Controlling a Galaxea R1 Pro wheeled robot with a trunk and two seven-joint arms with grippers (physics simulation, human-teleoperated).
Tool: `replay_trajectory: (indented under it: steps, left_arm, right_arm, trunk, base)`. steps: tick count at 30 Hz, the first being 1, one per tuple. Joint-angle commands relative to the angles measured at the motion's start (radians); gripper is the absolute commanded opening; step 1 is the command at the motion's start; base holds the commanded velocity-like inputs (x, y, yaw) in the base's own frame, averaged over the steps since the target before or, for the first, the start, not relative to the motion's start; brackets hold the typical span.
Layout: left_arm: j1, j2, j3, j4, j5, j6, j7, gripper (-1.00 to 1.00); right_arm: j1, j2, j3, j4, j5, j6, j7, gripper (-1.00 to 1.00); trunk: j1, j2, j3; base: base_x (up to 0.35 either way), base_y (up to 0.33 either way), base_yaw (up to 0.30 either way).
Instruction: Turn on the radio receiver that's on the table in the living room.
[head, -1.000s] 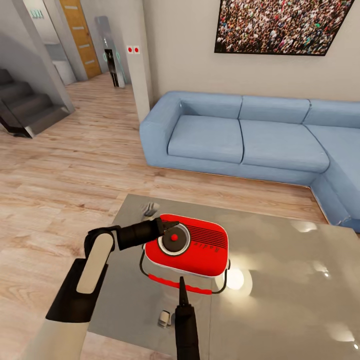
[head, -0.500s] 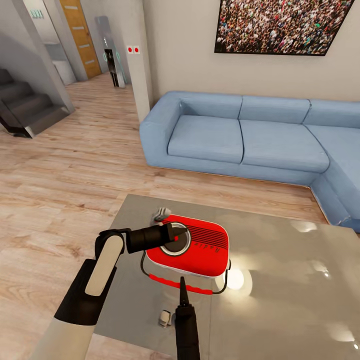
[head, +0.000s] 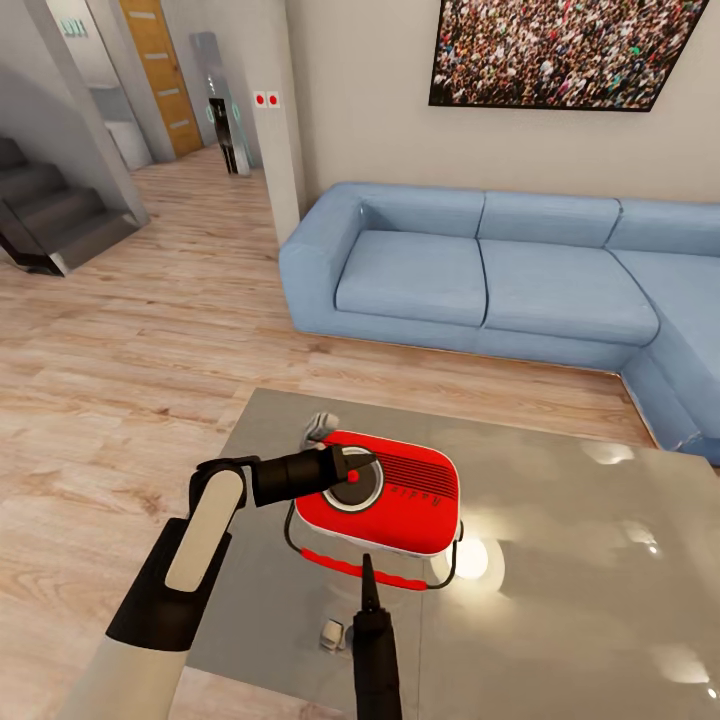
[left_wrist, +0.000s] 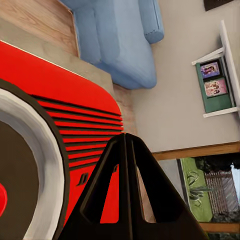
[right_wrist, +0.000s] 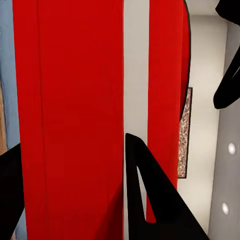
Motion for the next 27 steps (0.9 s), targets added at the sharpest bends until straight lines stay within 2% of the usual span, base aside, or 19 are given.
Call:
replay_trajectory:
  steps: [1,9,13,15,20,27]
  left_arm:
    - [0.000,0.000,-0.001,0.000,0.000,0.000,0.000,-1.00]
    - [0.000,0.006,-0.001,0.005,0.000,0.000,0.001,-1.00]
    - [-0.001,0.029,0.000,0.005,0.000,0.000,0.001,-1.00]
    - [0.000,0.050,-0.001,0.005,0.001,0.000,0.002,-1.00]
    - [0.000,0.070,-0.001,0.008,0.000,0.000,0.002,-1.00]
    - [0.000,0.067,-0.003,0.045,0.000,0.000,0.003,-1.00]
  right_arm:
    - [0.000,0.000,0.001,-0.001,0.006,0.006,-0.001,-1.00]
    - [0.000,-0.001,0.001,0.001,0.008,0.006,0.000,-1.00]
    - [0.000,-0.001,0.001,0.001,0.006,0.006,0.001,-1.00]
    - [0.000,-0.001,0.001,0.002,0.007,0.006,0.001,-1.00]
    - [0.000,-0.001,0.001,0.002,0.007,0.006,0.001,-1.00]
    - [0.000,0.000,0.001,0.002,0.007,0.006,0.001,-1.00]
  trunk:
    - [0.000,0.000,0.000]
    - [0.000,0.000,0.000]
    - [0.000,0.000,0.000]
    - [0.000,0.000,0.000]
    - [0.000,0.000,0.000]
    - [0.000,0.000,0.000]
  base:
    - [0.000,0.000,0.000]
    - [0.000,0.000,0.000]
    - [0.000,0.000,0.000]
    - [0.000,0.000,0.000]
    - [0.000,0.000,0.000]
    - [0.000,0.000,0.000]
